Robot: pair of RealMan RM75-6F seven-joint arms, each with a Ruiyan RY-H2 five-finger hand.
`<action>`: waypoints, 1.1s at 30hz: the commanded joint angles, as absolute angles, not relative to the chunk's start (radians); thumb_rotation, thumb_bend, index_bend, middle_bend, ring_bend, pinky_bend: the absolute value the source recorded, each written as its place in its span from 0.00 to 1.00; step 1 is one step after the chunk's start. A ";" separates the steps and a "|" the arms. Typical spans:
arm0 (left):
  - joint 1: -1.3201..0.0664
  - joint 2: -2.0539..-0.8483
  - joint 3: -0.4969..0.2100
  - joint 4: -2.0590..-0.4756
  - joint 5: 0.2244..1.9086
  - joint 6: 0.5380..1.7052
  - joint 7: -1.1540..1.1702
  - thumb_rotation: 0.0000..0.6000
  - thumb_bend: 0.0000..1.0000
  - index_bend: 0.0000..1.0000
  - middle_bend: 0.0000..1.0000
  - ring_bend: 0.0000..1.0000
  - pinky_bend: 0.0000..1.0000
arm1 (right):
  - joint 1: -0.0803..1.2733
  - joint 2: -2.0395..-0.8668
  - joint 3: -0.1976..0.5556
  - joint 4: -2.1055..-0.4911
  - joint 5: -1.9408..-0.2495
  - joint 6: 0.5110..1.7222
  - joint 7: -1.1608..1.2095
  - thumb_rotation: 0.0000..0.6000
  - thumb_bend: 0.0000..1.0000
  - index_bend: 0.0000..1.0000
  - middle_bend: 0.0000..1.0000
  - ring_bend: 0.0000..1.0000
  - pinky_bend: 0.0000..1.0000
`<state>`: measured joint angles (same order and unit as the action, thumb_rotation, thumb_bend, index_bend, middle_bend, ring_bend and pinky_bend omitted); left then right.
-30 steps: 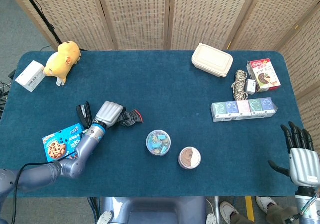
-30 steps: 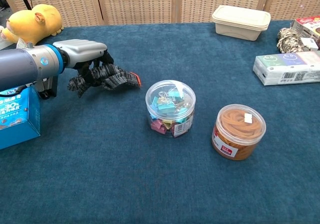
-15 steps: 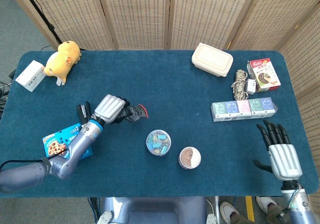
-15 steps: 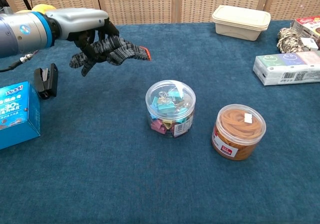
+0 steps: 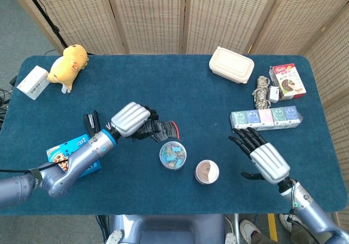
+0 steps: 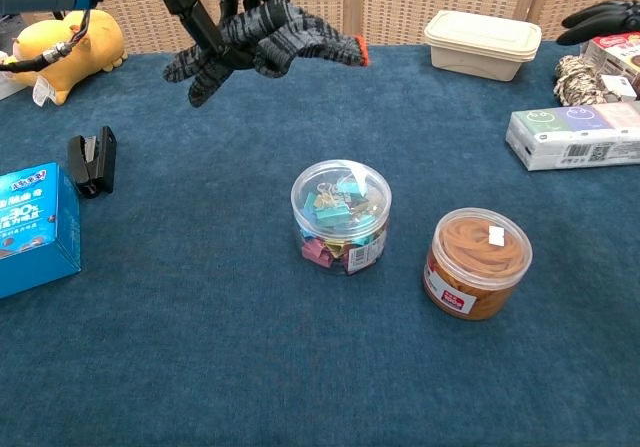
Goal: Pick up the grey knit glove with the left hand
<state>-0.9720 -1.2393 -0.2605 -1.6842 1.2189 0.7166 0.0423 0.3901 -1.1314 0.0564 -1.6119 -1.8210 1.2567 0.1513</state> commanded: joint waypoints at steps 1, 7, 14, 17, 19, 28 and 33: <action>-1.006 -1.186 -0.289 -1.737 1.204 0.657 -0.008 1.00 0.32 0.59 0.50 0.46 0.55 | 0.423 -1.160 0.037 -1.567 -1.866 1.271 0.202 1.00 0.00 0.09 0.00 0.00 0.00; -1.029 -1.171 -0.289 -1.767 1.225 0.630 -0.036 1.00 0.32 0.59 0.50 0.45 0.55 | 0.441 -1.199 0.021 -1.510 -1.870 1.294 0.261 1.00 0.00 0.11 0.00 0.00 0.00; -1.047 -1.188 -0.284 -1.745 1.233 0.614 -0.083 1.00 0.32 0.59 0.50 0.45 0.55 | 0.436 -1.232 -0.001 -1.451 -1.880 1.367 0.345 1.00 0.00 0.13 0.01 0.00 0.00; -1.055 -1.197 -0.284 -1.733 1.222 0.614 -0.084 1.00 0.32 0.59 0.50 0.45 0.55 | 0.435 -1.236 -0.011 -1.440 -1.889 1.389 0.363 1.00 0.00 0.13 0.02 0.00 0.00; -1.062 -1.205 -0.287 -1.722 1.206 0.616 -0.085 1.00 0.32 0.59 0.50 0.45 0.55 | 0.437 -1.241 -0.018 -1.435 -1.893 1.400 0.379 1.00 0.00 0.13 0.03 0.00 0.00; -1.108 -1.228 -0.299 -1.702 1.119 0.592 -0.080 1.00 0.32 0.59 0.50 0.45 0.55 | 0.474 -1.294 -0.018 -1.423 -1.887 1.394 0.421 1.00 0.00 0.07 0.04 0.00 0.00; -1.129 -1.231 -0.296 -1.712 1.072 0.591 -0.058 1.00 0.32 0.59 0.50 0.45 0.55 | 0.493 -1.336 -0.008 -1.419 -1.880 1.396 0.425 1.00 0.00 0.03 0.04 0.00 0.00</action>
<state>-1.1230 -1.2299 -0.2968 -1.7092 1.0807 0.5913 -0.0635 0.4877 -1.3277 -0.0112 -1.4207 -1.8825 1.3959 0.4234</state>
